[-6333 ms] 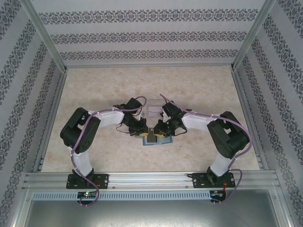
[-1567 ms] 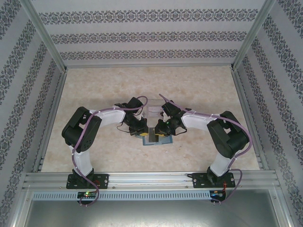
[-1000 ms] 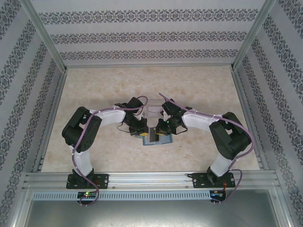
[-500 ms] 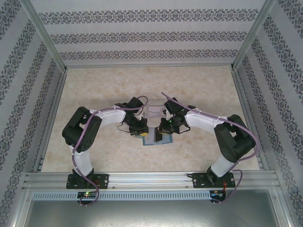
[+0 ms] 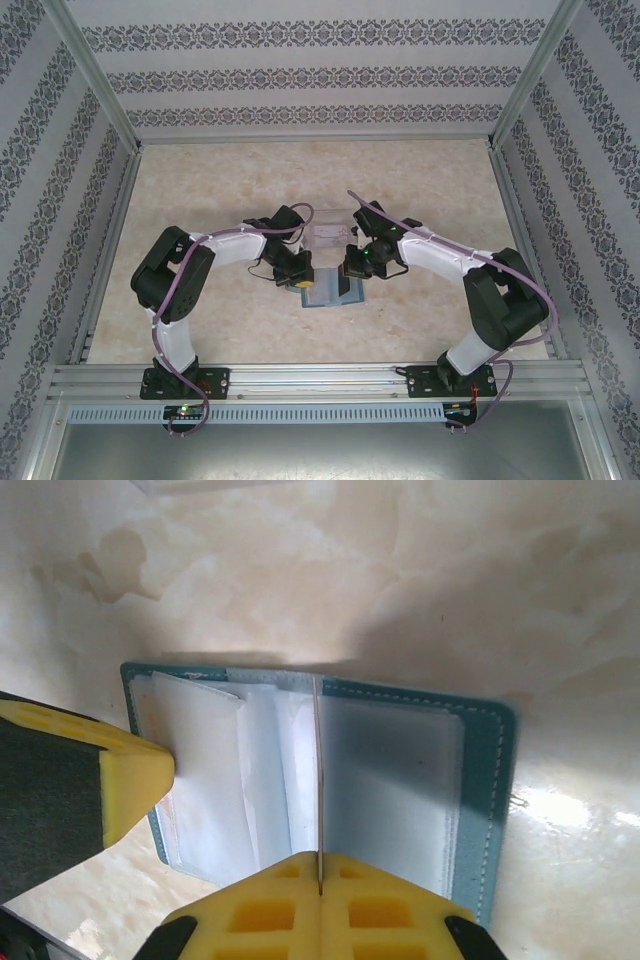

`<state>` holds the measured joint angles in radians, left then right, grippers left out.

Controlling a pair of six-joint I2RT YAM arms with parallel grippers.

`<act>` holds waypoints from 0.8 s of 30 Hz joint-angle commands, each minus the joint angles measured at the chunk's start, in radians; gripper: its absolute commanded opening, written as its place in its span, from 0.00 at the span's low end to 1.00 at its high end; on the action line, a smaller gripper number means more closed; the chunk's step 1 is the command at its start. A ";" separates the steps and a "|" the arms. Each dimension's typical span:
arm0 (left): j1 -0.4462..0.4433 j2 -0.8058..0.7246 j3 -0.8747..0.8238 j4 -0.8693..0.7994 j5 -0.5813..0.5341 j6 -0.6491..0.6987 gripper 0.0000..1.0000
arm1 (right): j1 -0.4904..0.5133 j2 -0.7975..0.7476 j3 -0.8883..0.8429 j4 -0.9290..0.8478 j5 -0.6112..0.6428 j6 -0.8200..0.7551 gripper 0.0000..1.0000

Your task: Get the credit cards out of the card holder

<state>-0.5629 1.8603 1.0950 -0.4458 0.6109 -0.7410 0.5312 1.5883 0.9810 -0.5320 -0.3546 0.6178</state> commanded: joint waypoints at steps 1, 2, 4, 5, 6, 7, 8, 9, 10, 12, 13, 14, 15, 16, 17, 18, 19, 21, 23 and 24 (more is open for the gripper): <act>-0.008 -0.036 -0.016 -0.042 -0.058 0.002 0.09 | -0.022 -0.037 0.041 -0.021 0.023 -0.058 0.03; -0.009 -0.041 -0.016 -0.046 -0.062 0.002 0.10 | -0.026 -0.040 0.048 -0.021 0.022 -0.080 0.02; -0.008 -0.053 -0.016 -0.052 -0.070 0.003 0.11 | -0.030 -0.048 0.055 -0.012 0.025 -0.132 0.02; -0.009 -0.060 -0.015 -0.056 -0.077 0.005 0.11 | -0.031 -0.053 0.065 -0.010 0.027 -0.165 0.02; -0.008 -0.066 -0.014 -0.061 -0.081 0.006 0.11 | -0.033 -0.054 0.077 -0.009 0.030 -0.199 0.01; -0.008 -0.071 -0.014 -0.064 -0.086 0.007 0.12 | -0.034 -0.052 0.089 -0.012 0.035 -0.233 0.01; -0.008 -0.078 -0.015 -0.068 -0.090 0.008 0.12 | -0.037 -0.048 0.106 -0.014 0.044 -0.271 0.00; -0.008 -0.083 -0.015 -0.071 -0.094 0.009 0.13 | -0.040 -0.044 0.125 -0.020 0.052 -0.313 0.00; -0.008 -0.087 -0.016 -0.072 -0.097 0.010 0.13 | -0.041 -0.039 0.140 -0.022 0.057 -0.351 0.00; -0.008 -0.094 -0.018 -0.077 -0.105 0.011 0.14 | -0.048 -0.021 0.180 -0.026 0.066 -0.438 0.00; -0.008 -0.097 -0.020 -0.079 -0.109 0.012 0.14 | -0.049 -0.008 0.199 -0.030 0.057 -0.486 0.00; -0.008 -0.099 -0.022 -0.082 -0.110 0.013 0.14 | -0.049 0.006 0.221 -0.039 0.050 -0.549 0.01; -0.008 -0.101 -0.024 -0.082 -0.112 0.013 0.14 | -0.048 0.018 0.239 -0.048 0.042 -0.628 0.01; -0.008 -0.103 -0.028 -0.082 -0.114 0.012 0.14 | -0.047 0.030 0.258 -0.056 0.044 -0.693 0.02; -0.009 -0.107 -0.029 -0.082 -0.118 0.012 0.14 | -0.047 0.041 0.280 -0.066 0.053 -0.765 0.02; -0.008 -0.110 -0.032 -0.083 -0.118 0.014 0.14 | -0.047 0.055 0.305 -0.079 0.065 -0.825 0.01; -0.008 -0.114 -0.036 -0.085 -0.124 0.014 0.14 | -0.047 0.068 0.328 -0.090 0.077 -0.880 0.01; -0.008 -0.122 -0.044 -0.086 -0.131 0.015 0.14 | -0.048 0.108 0.396 -0.131 0.098 -1.008 0.00; -0.009 -0.129 -0.052 -0.082 -0.133 0.015 0.15 | -0.050 0.151 0.459 -0.168 0.121 -1.099 0.00; -0.008 -0.134 -0.057 -0.080 -0.134 0.014 0.15 | -0.050 0.174 0.496 -0.191 0.132 -1.148 0.00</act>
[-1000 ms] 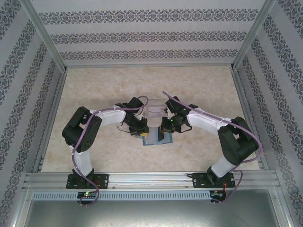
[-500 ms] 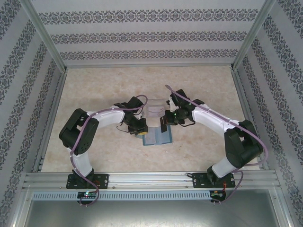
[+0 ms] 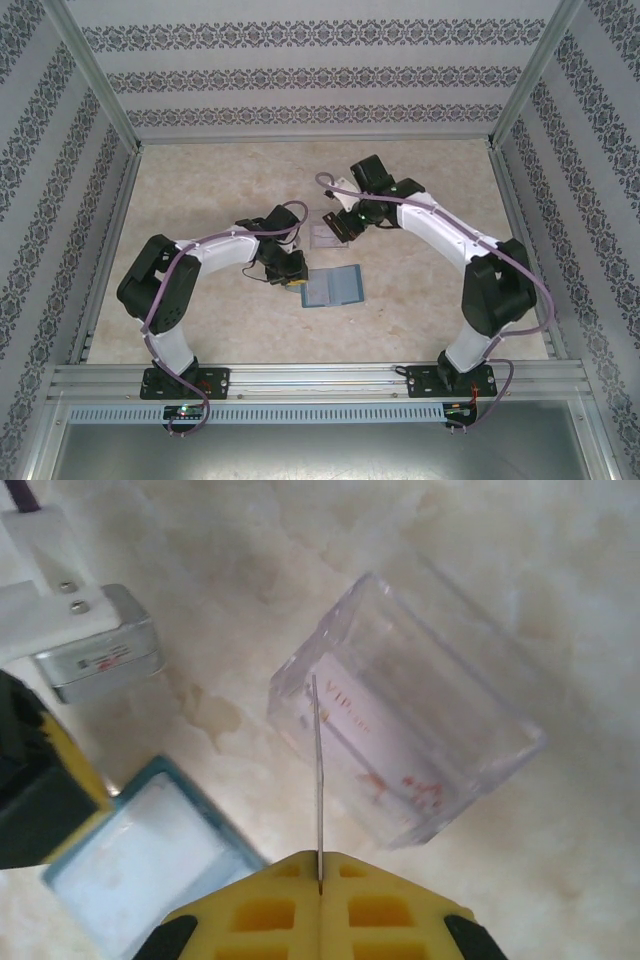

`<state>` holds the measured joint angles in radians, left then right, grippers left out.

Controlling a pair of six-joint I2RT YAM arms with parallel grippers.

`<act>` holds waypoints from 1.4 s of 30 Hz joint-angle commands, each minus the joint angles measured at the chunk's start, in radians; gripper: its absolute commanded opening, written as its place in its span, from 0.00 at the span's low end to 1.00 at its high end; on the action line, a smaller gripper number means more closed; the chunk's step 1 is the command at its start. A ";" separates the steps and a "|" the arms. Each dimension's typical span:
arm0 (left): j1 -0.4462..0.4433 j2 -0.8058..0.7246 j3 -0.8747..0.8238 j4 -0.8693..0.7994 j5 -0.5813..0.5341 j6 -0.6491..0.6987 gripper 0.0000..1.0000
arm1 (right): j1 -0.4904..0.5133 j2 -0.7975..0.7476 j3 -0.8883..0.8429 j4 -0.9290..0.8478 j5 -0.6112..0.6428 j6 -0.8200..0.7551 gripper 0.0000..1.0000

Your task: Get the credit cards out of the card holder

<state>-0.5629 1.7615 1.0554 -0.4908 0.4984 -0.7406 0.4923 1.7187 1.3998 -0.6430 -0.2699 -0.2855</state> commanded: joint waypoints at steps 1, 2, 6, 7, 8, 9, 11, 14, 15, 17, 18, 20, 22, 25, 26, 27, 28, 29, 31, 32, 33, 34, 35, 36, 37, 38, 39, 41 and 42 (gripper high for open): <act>-0.008 -0.039 -0.021 -0.035 -0.024 0.011 0.15 | -0.011 0.067 0.112 -0.106 0.053 -0.284 0.00; -0.009 -0.043 -0.023 -0.034 -0.028 0.010 0.16 | -0.010 0.087 0.140 -0.125 0.056 -0.322 0.00; -0.007 -0.058 -0.036 -0.032 -0.040 0.006 0.19 | -0.012 0.168 0.266 -0.227 0.052 -0.452 0.00; -0.006 -0.061 -0.039 -0.033 -0.043 0.005 0.20 | -0.013 0.184 0.291 -0.250 0.049 -0.479 0.00; -0.005 -0.063 -0.043 -0.034 -0.046 0.002 0.21 | -0.011 0.204 0.324 -0.279 0.044 -0.512 0.00; -0.005 -0.066 -0.046 -0.032 -0.047 0.001 0.21 | -0.010 0.223 0.353 -0.306 0.043 -0.541 0.00; -0.005 -0.071 -0.052 -0.032 -0.049 -0.003 0.22 | -0.011 0.260 0.406 -0.347 0.050 -0.579 0.00; -0.005 -0.083 -0.060 -0.032 -0.052 -0.001 0.24 | -0.012 0.315 0.479 -0.404 0.061 -0.629 0.00; -0.005 -0.087 -0.062 -0.033 -0.056 -0.001 0.24 | -0.013 0.333 0.507 -0.418 0.067 -0.642 0.00; -0.006 -0.091 -0.059 -0.039 -0.060 0.000 0.25 | -0.012 0.363 0.553 -0.446 0.068 -0.663 0.00; -0.003 -0.090 -0.055 -0.046 -0.062 0.002 0.25 | -0.014 0.377 0.573 -0.457 0.067 -0.675 0.00; -0.003 -0.090 -0.048 -0.059 -0.068 0.003 0.25 | -0.014 0.402 0.608 -0.478 0.061 -0.696 0.00; -0.003 -0.091 -0.044 -0.067 -0.071 0.003 0.25 | -0.015 0.424 0.637 -0.488 0.060 -0.710 0.00; -0.003 -0.095 -0.041 -0.074 -0.077 0.001 0.25 | -0.016 0.463 0.684 -0.523 0.059 -0.733 0.00; -0.003 -0.097 -0.041 -0.077 -0.078 0.002 0.25 | -0.017 0.478 0.703 -0.535 0.056 -0.740 0.00; -0.003 -0.098 -0.041 -0.078 -0.080 0.000 0.25 | -0.017 0.489 0.719 -0.551 0.054 -0.747 0.00; -0.003 -0.099 -0.043 -0.081 -0.080 0.001 0.25 | -0.017 0.503 0.734 -0.566 0.049 -0.753 0.00; -0.003 -0.100 -0.042 -0.083 -0.082 0.001 0.25 | -0.017 0.516 0.752 -0.582 0.046 -0.759 0.00; -0.003 -0.100 -0.045 -0.084 -0.084 -0.002 0.25 | -0.017 0.540 0.785 -0.606 0.045 -0.767 0.00; -0.003 -0.100 -0.046 -0.083 -0.085 -0.003 0.25 | -0.017 0.552 0.801 -0.620 0.043 -0.772 0.00; -0.003 -0.100 -0.047 -0.083 -0.085 -0.004 0.25 | -0.016 0.564 0.814 -0.629 0.043 -0.773 0.00; -0.003 -0.099 -0.047 -0.083 -0.085 -0.006 0.25 | -0.016 0.571 0.822 -0.632 0.043 -0.773 0.00; -0.003 -0.097 -0.048 -0.083 -0.084 -0.006 0.25 | -0.016 0.581 0.829 -0.638 0.043 -0.774 0.00; -0.004 -0.097 -0.047 -0.083 -0.084 -0.006 0.25 | -0.017 0.590 0.837 -0.644 0.040 -0.777 0.00; -0.004 -0.097 -0.048 -0.084 -0.085 -0.008 0.25 | -0.017 0.596 0.842 -0.648 0.039 -0.778 0.00; -0.003 -0.098 -0.048 -0.084 -0.086 -0.007 0.25 | -0.017 0.604 0.846 -0.651 0.041 -0.779 0.00; -0.003 -0.100 -0.050 -0.084 -0.088 -0.006 0.25 | -0.017 0.611 0.850 -0.654 0.040 -0.778 0.01; -0.004 -0.102 -0.050 -0.084 -0.090 -0.007 0.25 | -0.016 0.624 0.856 -0.664 0.032 -0.778 0.01; -0.003 -0.102 -0.052 -0.084 -0.090 -0.007 0.25 | -0.017 0.632 0.859 -0.670 0.028 -0.778 0.01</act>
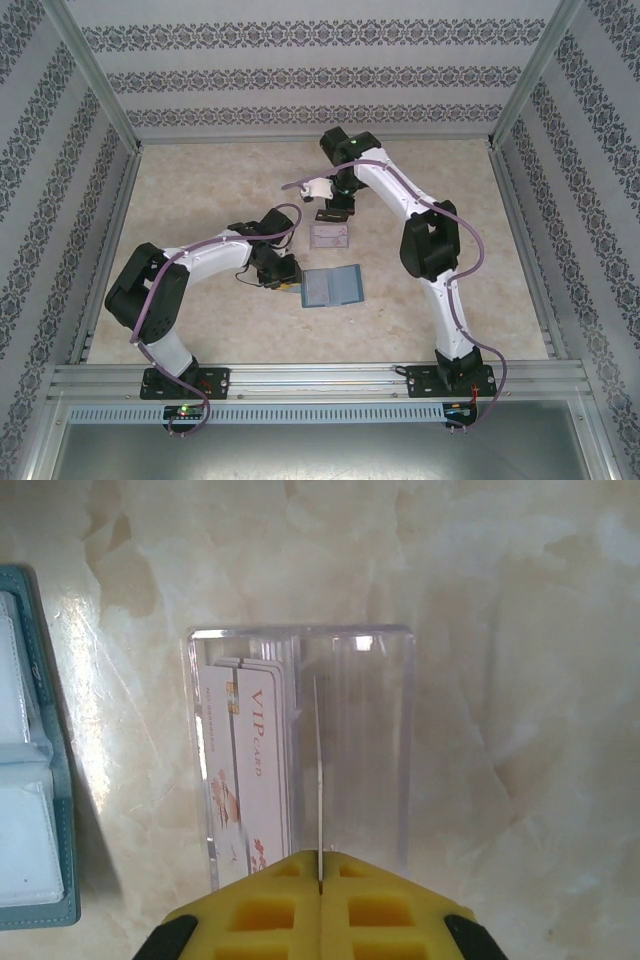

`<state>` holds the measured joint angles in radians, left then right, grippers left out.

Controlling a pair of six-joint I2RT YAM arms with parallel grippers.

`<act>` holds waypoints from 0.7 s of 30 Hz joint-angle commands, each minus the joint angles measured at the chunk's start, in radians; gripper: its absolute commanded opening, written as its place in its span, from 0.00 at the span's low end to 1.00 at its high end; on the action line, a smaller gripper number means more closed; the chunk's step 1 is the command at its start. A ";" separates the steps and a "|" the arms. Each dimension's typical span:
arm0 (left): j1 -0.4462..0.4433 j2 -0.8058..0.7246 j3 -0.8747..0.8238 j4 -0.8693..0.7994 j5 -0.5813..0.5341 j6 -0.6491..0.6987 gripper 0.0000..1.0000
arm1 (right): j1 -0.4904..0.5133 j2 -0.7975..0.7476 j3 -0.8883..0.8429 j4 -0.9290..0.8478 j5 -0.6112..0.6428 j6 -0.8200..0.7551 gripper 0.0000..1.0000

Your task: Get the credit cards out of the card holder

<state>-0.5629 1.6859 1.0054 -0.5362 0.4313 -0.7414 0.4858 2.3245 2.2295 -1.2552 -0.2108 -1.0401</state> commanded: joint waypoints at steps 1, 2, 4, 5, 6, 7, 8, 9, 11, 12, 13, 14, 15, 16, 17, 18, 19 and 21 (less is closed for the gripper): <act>-0.004 -0.026 -0.002 -0.039 -0.022 -0.007 0.25 | -0.010 0.032 0.036 -0.064 -0.033 -0.024 0.01; -0.003 -0.028 -0.003 -0.039 -0.024 -0.007 0.25 | -0.009 0.040 0.042 -0.074 -0.039 -0.024 0.01; -0.003 -0.029 -0.004 -0.038 -0.025 -0.006 0.25 | -0.009 0.052 0.049 -0.082 -0.040 -0.021 0.02; -0.003 -0.029 -0.006 -0.039 -0.025 -0.006 0.25 | -0.007 0.059 0.054 -0.083 -0.037 -0.019 0.02; -0.003 -0.030 -0.007 -0.039 -0.025 -0.007 0.25 | -0.006 0.065 0.057 -0.088 -0.036 -0.020 0.02; -0.003 -0.032 -0.006 -0.039 -0.025 -0.006 0.25 | -0.004 0.069 0.060 -0.093 -0.038 -0.020 0.02; -0.004 -0.032 -0.008 -0.039 -0.026 -0.007 0.25 | -0.003 0.076 0.065 -0.095 -0.038 -0.020 0.03; -0.003 -0.033 -0.008 -0.039 -0.028 -0.007 0.25 | -0.003 0.080 0.070 -0.098 -0.041 -0.020 0.04; -0.003 -0.032 -0.007 -0.039 -0.026 -0.007 0.25 | -0.001 0.091 0.080 -0.103 -0.044 -0.022 0.07; -0.003 -0.032 -0.007 -0.038 -0.027 -0.007 0.25 | -0.002 0.093 0.083 -0.100 -0.037 -0.019 0.10; -0.003 -0.034 -0.008 -0.039 -0.026 -0.007 0.25 | -0.001 0.095 0.086 -0.093 -0.028 -0.013 0.13; -0.002 -0.034 -0.008 -0.039 -0.027 -0.008 0.25 | -0.002 0.095 0.089 -0.087 -0.022 -0.010 0.14; -0.002 -0.035 -0.007 -0.039 -0.029 -0.008 0.25 | -0.004 0.092 0.091 -0.084 -0.018 -0.005 0.16; -0.003 -0.036 -0.008 -0.039 -0.030 -0.008 0.25 | -0.005 0.089 0.095 -0.081 -0.018 -0.002 0.17; -0.002 -0.037 -0.007 -0.039 -0.030 -0.007 0.25 | -0.006 0.083 0.097 -0.075 -0.022 0.002 0.17; -0.002 -0.036 -0.007 -0.038 -0.030 -0.006 0.25 | -0.007 0.076 0.098 -0.070 -0.023 0.005 0.18; -0.002 -0.036 -0.006 -0.038 -0.030 -0.006 0.25 | -0.007 0.069 0.100 -0.066 -0.023 0.006 0.19; -0.003 -0.034 -0.004 -0.039 -0.028 -0.004 0.25 | -0.006 0.059 0.101 -0.061 -0.019 0.005 0.19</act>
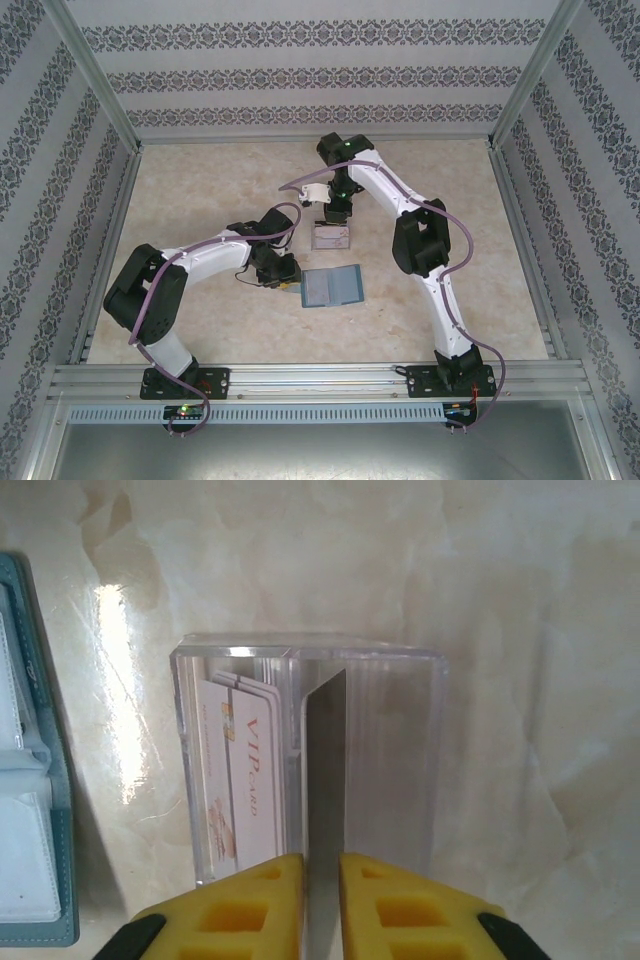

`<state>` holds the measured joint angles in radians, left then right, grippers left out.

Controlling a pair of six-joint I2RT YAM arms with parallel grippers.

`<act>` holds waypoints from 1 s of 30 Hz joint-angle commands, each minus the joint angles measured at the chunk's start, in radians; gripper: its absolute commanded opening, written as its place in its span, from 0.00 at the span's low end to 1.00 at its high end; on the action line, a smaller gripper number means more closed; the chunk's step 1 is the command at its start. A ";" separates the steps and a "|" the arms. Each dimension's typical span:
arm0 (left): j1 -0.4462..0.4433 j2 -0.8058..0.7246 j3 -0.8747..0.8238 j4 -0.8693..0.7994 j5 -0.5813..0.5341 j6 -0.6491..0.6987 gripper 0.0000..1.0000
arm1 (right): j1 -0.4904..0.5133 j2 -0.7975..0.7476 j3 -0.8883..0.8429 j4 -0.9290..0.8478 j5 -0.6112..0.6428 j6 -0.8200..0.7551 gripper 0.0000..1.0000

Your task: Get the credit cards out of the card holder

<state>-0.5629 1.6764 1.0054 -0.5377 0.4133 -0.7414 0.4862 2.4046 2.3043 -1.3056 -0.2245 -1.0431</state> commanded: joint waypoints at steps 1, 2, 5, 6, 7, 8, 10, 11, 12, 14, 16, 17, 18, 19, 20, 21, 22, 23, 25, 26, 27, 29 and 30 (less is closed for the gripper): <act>-0.003 -0.024 -0.003 -0.037 -0.011 -0.004 0.25 | -0.006 -0.025 0.029 -0.008 0.001 0.008 0.20; -0.002 -0.023 -0.005 -0.036 -0.010 -0.003 0.25 | -0.006 -0.029 0.030 -0.005 0.010 0.008 0.20; -0.003 -0.022 -0.007 -0.033 -0.010 -0.005 0.25 | -0.006 -0.036 0.032 0.012 0.037 0.008 0.20; -0.002 -0.020 -0.005 -0.033 -0.008 -0.005 0.25 | -0.006 -0.036 0.032 0.019 0.046 0.008 0.20; -0.003 -0.021 -0.006 -0.033 -0.009 -0.005 0.25 | -0.006 -0.036 0.033 0.024 0.055 0.008 0.20; -0.002 -0.021 -0.006 -0.033 -0.009 -0.005 0.25 | -0.006 -0.036 0.036 0.028 0.064 0.008 0.20; -0.003 -0.021 -0.006 -0.031 -0.008 -0.005 0.25 | -0.006 -0.036 0.041 0.040 0.078 0.015 0.20; -0.002 -0.021 -0.007 -0.031 -0.007 -0.005 0.25 | -0.006 -0.037 0.044 0.047 0.085 0.016 0.20; -0.002 -0.021 -0.006 -0.031 -0.007 -0.004 0.25 | -0.006 -0.038 0.043 0.055 0.091 0.018 0.21; -0.002 -0.023 -0.007 -0.031 -0.007 -0.004 0.25 | -0.005 -0.041 0.043 0.064 0.103 0.021 0.22; -0.002 -0.023 -0.007 -0.031 -0.009 -0.004 0.25 | -0.003 -0.044 0.042 0.077 0.112 0.022 0.23; -0.002 -0.022 -0.007 -0.030 -0.007 -0.003 0.25 | -0.002 -0.045 0.041 0.084 0.116 0.024 0.24; -0.002 -0.021 -0.008 -0.030 -0.008 -0.004 0.25 | -0.003 -0.047 0.040 0.095 0.124 0.027 0.25; -0.002 -0.020 -0.008 -0.030 -0.006 -0.004 0.25 | -0.002 -0.047 0.038 0.103 0.130 0.029 0.25; -0.002 -0.020 -0.008 -0.030 -0.006 -0.003 0.25 | -0.001 -0.047 0.036 0.108 0.132 0.030 0.25; -0.003 -0.018 -0.008 -0.030 -0.006 -0.003 0.25 | 0.000 -0.046 0.033 0.114 0.134 0.030 0.25; -0.002 -0.018 -0.008 -0.029 -0.005 -0.002 0.25 | -0.001 -0.044 0.028 0.121 0.135 0.032 0.25; -0.002 -0.019 -0.009 -0.030 -0.006 -0.003 0.25 | 0.000 -0.044 0.024 0.125 0.134 0.032 0.25; -0.002 -0.020 -0.013 -0.029 -0.006 -0.004 0.25 | 0.002 -0.041 0.010 0.136 0.130 0.034 0.26; -0.002 -0.021 -0.012 -0.028 -0.006 -0.004 0.25 | 0.003 -0.037 0.004 0.139 0.128 0.037 0.26; -0.002 -0.021 -0.014 -0.028 -0.006 -0.004 0.25 | 0.004 -0.034 -0.001 0.141 0.127 0.037 0.26; -0.002 -0.021 -0.014 -0.028 -0.004 -0.003 0.25 | 0.008 -0.029 -0.013 0.144 0.124 0.040 0.26; -0.002 -0.021 -0.016 -0.028 -0.005 -0.004 0.25 | 0.009 -0.027 -0.020 0.148 0.123 0.041 0.26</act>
<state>-0.5629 1.6764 1.0042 -0.5388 0.4133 -0.7414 0.4870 2.4016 2.3051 -1.1603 -0.1013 -1.0187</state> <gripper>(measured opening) 0.247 0.257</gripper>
